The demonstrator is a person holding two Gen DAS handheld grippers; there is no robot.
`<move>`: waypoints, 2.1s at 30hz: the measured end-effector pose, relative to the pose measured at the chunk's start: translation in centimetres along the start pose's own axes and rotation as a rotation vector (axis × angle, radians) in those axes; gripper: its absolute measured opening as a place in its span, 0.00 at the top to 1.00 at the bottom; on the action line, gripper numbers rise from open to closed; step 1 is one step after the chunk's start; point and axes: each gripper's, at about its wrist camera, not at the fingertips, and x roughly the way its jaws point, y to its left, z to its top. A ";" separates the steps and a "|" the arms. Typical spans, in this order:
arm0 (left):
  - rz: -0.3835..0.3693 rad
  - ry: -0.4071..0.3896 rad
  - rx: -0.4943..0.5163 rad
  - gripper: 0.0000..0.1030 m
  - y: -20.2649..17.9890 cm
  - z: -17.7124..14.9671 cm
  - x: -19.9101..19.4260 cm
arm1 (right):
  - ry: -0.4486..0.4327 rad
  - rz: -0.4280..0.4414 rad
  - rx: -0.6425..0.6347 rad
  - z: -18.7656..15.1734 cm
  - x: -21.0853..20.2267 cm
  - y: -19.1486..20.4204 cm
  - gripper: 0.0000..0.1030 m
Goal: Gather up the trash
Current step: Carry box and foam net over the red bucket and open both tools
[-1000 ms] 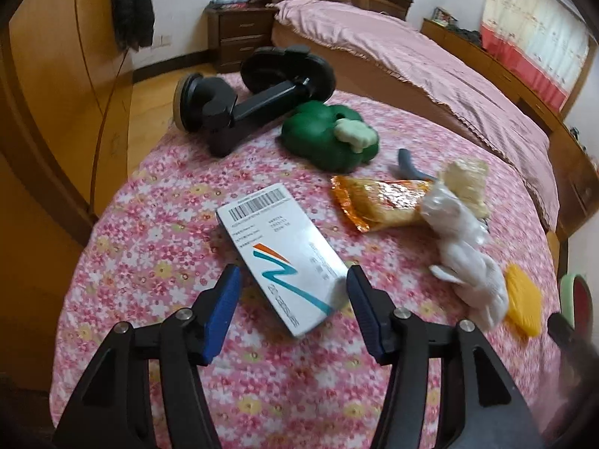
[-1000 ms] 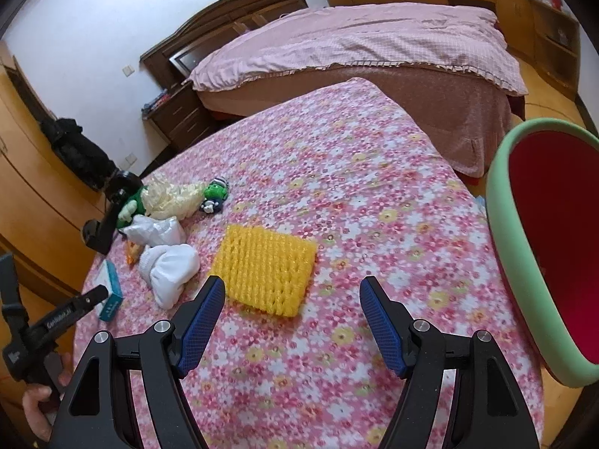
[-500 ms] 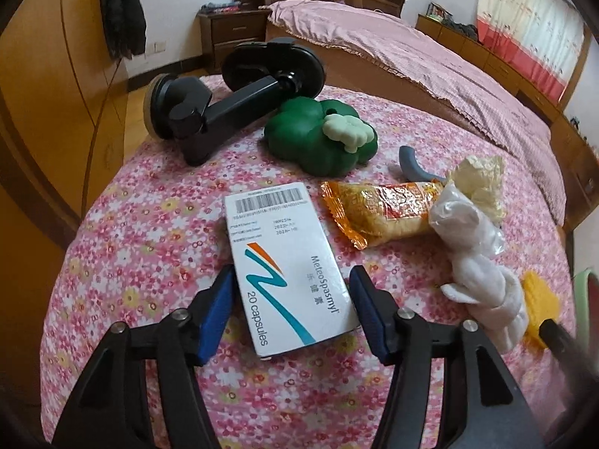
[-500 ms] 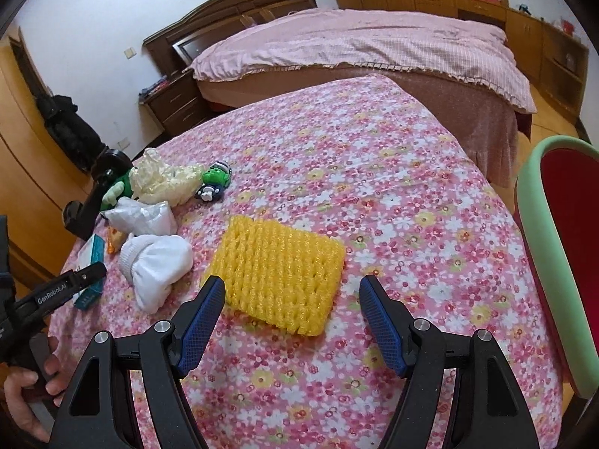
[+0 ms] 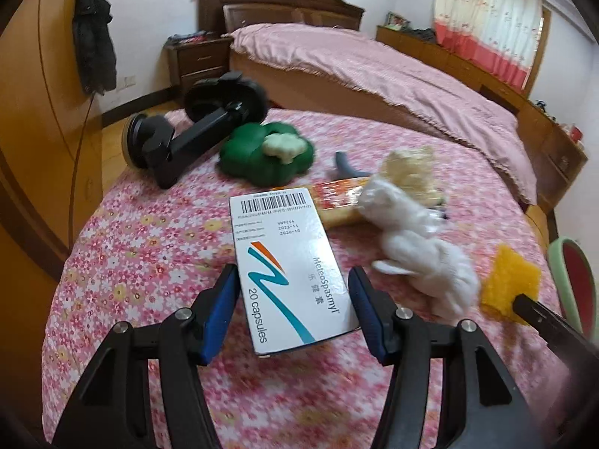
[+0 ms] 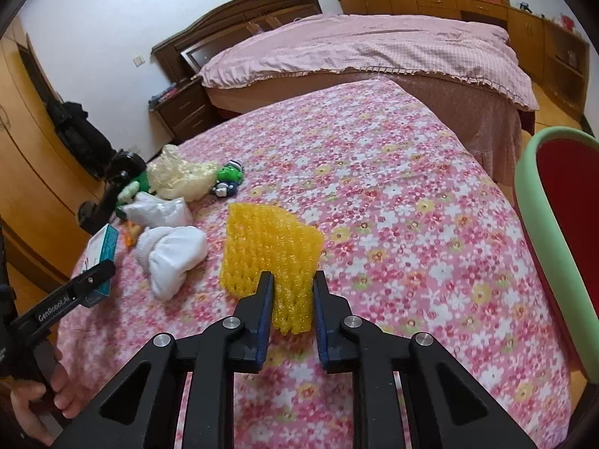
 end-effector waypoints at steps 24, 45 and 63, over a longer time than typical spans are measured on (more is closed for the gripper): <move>-0.199 -0.095 0.112 0.41 -6.9 -1.5 -8.4 | -0.212 -0.002 0.070 -1.6 -11.9 -1.7 0.83; -0.397 -0.073 0.309 0.41 -19.6 -1.2 -8.9 | -0.367 -0.119 0.219 -2.0 -19.3 -10.2 0.83; -0.539 0.040 0.477 0.42 -32.6 -2.8 -4.5 | -0.344 -0.214 0.360 -2.2 -19.1 -19.6 0.83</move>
